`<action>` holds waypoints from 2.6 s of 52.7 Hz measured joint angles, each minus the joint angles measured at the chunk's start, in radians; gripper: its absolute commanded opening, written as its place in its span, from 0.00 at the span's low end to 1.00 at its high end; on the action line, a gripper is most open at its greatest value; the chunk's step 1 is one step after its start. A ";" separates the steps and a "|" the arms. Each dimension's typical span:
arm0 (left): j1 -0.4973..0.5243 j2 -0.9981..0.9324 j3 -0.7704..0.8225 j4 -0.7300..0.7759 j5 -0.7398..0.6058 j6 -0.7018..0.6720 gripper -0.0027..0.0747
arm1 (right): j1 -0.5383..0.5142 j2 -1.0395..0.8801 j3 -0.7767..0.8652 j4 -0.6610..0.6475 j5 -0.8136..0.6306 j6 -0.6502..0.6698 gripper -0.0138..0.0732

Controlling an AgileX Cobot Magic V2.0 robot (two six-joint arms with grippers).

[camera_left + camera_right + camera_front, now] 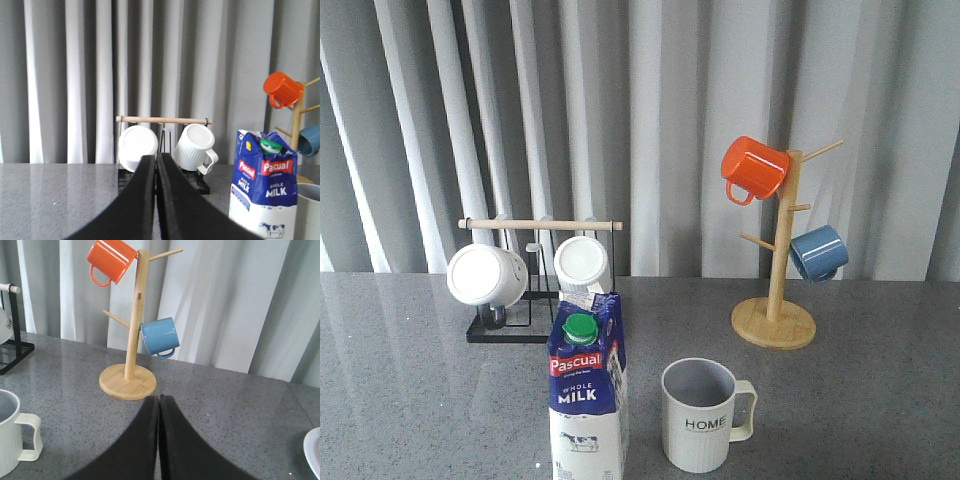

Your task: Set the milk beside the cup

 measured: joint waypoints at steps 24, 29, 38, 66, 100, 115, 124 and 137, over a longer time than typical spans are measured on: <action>0.184 -0.252 0.183 0.114 0.200 -0.127 0.02 | 0.000 0.000 0.000 0.000 0.000 0.000 0.16; 0.197 -0.256 0.183 0.134 0.231 -0.127 0.02 | 0.000 0.000 0.000 0.000 0.000 0.000 0.16; 0.198 -0.256 0.183 0.140 0.284 -0.130 0.02 | 0.000 0.000 0.000 0.000 0.000 0.000 0.16; 0.198 -0.256 0.183 0.140 0.267 -0.130 0.02 | 0.000 0.000 0.000 0.000 0.000 0.000 0.16; 0.198 -0.256 0.183 0.140 0.257 -0.133 0.02 | 0.000 0.000 0.000 0.000 0.000 0.000 0.16; 0.198 -0.256 0.183 0.140 0.257 -0.133 0.02 | 0.000 0.000 0.000 0.000 0.000 0.000 0.16; 0.198 -0.256 0.183 0.140 0.257 -0.133 0.02 | 0.000 0.000 0.000 0.000 0.000 0.000 0.16; 0.198 -0.256 0.183 0.140 0.257 -0.133 0.03 | 0.000 0.000 0.000 -0.091 0.001 0.041 0.16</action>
